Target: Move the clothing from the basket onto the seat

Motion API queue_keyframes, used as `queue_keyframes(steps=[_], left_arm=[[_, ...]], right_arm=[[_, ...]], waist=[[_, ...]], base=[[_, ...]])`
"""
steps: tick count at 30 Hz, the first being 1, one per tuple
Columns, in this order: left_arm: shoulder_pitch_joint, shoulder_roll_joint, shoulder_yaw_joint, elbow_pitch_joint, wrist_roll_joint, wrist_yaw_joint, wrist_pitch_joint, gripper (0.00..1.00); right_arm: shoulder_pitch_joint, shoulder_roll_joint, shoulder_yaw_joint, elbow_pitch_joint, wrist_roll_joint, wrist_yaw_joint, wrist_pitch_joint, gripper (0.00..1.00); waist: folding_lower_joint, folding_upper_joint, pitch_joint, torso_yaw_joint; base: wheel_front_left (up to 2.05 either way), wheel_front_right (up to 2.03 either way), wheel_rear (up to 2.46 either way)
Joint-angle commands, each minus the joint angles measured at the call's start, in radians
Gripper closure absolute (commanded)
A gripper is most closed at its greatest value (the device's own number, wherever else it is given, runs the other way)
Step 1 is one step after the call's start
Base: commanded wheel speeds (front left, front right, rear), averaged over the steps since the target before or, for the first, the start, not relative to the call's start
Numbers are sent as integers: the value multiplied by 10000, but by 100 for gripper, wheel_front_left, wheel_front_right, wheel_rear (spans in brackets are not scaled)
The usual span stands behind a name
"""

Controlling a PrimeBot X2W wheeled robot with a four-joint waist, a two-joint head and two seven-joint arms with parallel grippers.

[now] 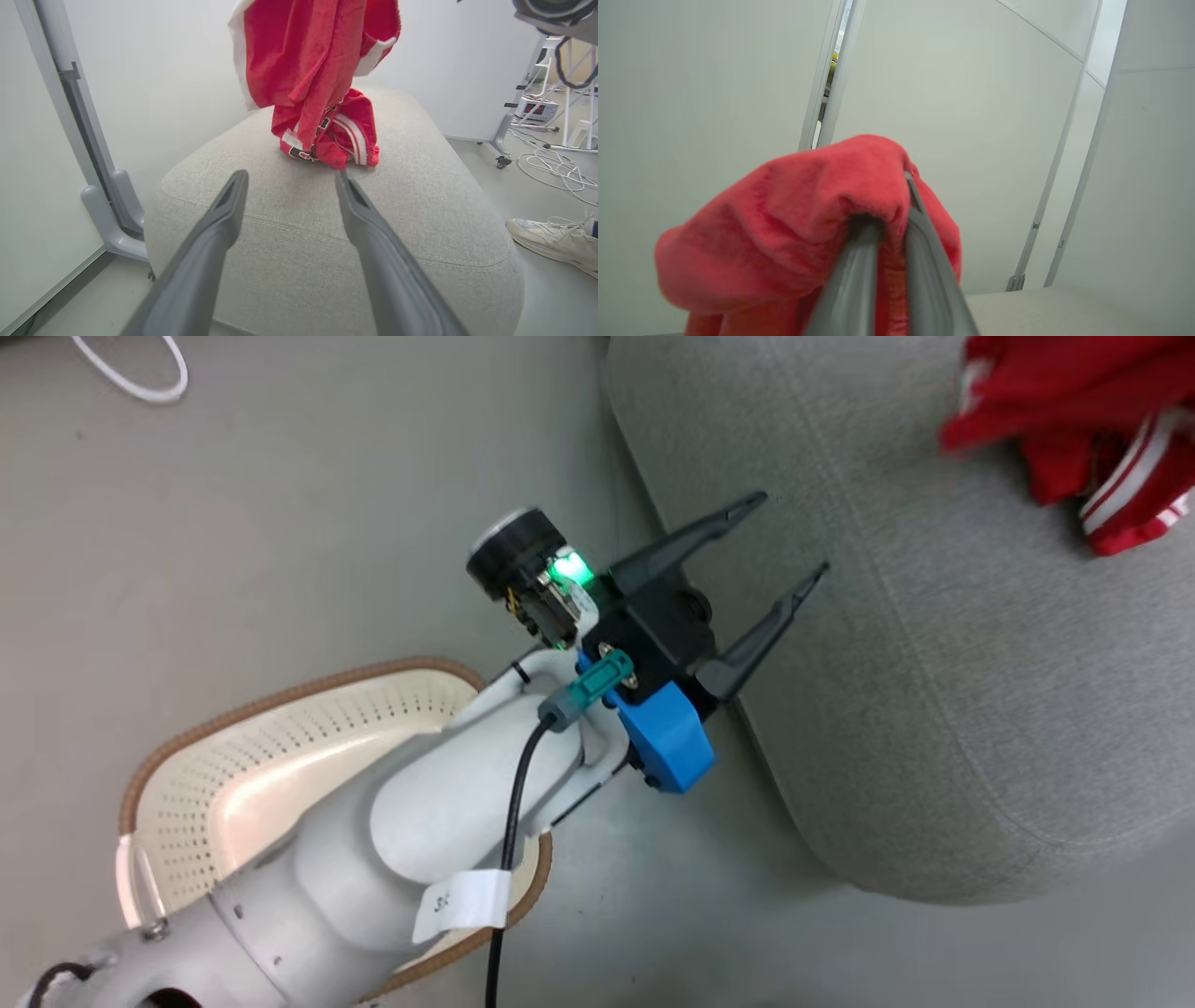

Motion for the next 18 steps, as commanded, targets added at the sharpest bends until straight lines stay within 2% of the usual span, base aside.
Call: queue_keyframes(steps=[1,6,11,14,18], left_arm=[[-202,124,81,-52,77,68,55,0],[-786,371,123,-357,309,101,280,0],[-1289,614,171,-714,513,189,504,0],[-1539,671,137,-895,623,173,641,0],[-1762,719,94,-1045,708,142,745,0]], right_arm=[[-386,-194,-194,-93,47,1,-8,100],[-1723,-1222,-1658,-120,278,1,-8,100],[-2382,-2327,-2841,556,635,1,-6,100],[-2536,-2744,-3096,1308,709,1,-6,100],[-2567,-3049,-2862,2464,521,1,-8,100]], waist=[[0,0,690,123],[0,0,1775,315],[0,0,2744,348],[0,0,3196,362],[0,0,3619,421]], base=[[0,0,0],[0,0,0],[0,0,0],[0,0,0],[0,0,0]])
